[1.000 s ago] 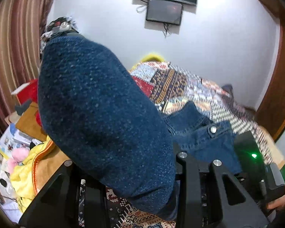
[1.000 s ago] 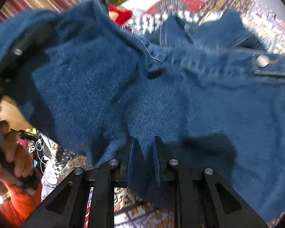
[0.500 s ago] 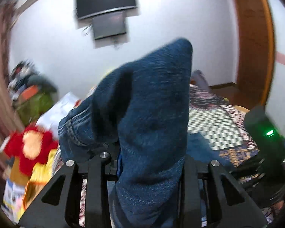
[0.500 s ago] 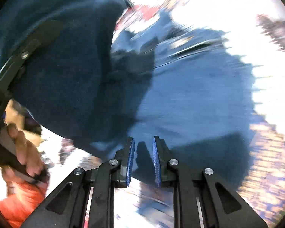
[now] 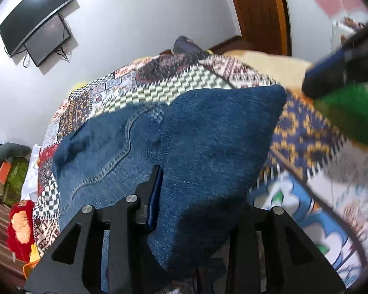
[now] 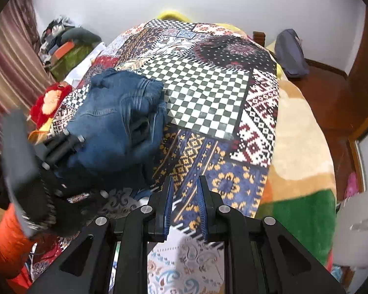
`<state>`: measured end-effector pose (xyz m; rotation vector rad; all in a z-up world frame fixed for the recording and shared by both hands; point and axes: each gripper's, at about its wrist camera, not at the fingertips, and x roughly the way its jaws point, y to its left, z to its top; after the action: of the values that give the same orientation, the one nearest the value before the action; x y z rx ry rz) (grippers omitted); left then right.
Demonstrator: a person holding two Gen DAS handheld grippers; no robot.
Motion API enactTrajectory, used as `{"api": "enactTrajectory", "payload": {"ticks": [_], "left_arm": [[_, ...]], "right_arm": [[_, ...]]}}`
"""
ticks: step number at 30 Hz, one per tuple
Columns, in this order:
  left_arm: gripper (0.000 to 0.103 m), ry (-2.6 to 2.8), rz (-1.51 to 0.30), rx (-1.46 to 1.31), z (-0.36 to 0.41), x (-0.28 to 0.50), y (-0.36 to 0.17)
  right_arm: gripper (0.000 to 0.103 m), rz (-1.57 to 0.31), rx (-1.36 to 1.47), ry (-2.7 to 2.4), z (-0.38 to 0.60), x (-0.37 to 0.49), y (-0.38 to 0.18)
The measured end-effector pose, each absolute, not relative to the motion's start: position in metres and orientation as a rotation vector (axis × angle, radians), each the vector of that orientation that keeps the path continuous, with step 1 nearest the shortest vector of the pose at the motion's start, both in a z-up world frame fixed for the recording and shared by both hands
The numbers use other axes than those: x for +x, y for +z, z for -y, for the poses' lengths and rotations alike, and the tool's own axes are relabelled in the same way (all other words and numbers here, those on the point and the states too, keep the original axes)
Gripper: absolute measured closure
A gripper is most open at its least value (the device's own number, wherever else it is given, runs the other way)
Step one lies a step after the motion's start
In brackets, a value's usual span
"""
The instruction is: Fold large clothes
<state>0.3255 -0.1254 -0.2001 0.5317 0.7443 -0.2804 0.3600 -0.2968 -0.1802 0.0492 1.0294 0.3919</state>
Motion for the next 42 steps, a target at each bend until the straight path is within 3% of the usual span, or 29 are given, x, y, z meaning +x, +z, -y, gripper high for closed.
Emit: {"api": "enactTrajectory", "payload": {"ticks": [3, 6, 8, 17, 26, 37, 42], "left_arm": [[0.054, -0.302, -0.767, 0.502, 0.120, 0.315, -0.193], [0.025, -0.334, -0.781, 0.410, 0.108, 0.304, -0.174], [0.018, -0.323, -0.766, 0.353, 0.092, 0.294, -0.163], [0.007, -0.126, -0.681, 0.179, 0.001, 0.275, -0.117], [0.006, -0.035, -0.898, 0.039, -0.051, 0.305, -0.181], [0.004, -0.041, -0.892, 0.060, -0.049, 0.291, -0.195], [0.004, -0.035, -0.905, -0.010, -0.057, 0.290, -0.198]], "right_arm": [[0.088, -1.020, 0.048, 0.406, 0.282, 0.354, -0.179], [0.088, -0.997, 0.058, 0.435, 0.278, 0.356, -0.171], [0.088, -0.966, 0.063, 0.465, 0.268, 0.355, -0.162], [0.088, -0.910, -0.014, 0.614, 0.198, 0.360, -0.144], [0.088, -0.999, -0.310, 0.542, 0.147, 0.385, -0.222], [0.089, -1.006, -0.262, 0.518, 0.177, 0.373, -0.229], [0.086, -0.994, -0.381, 0.393, 0.181, 0.362, -0.232]]}}
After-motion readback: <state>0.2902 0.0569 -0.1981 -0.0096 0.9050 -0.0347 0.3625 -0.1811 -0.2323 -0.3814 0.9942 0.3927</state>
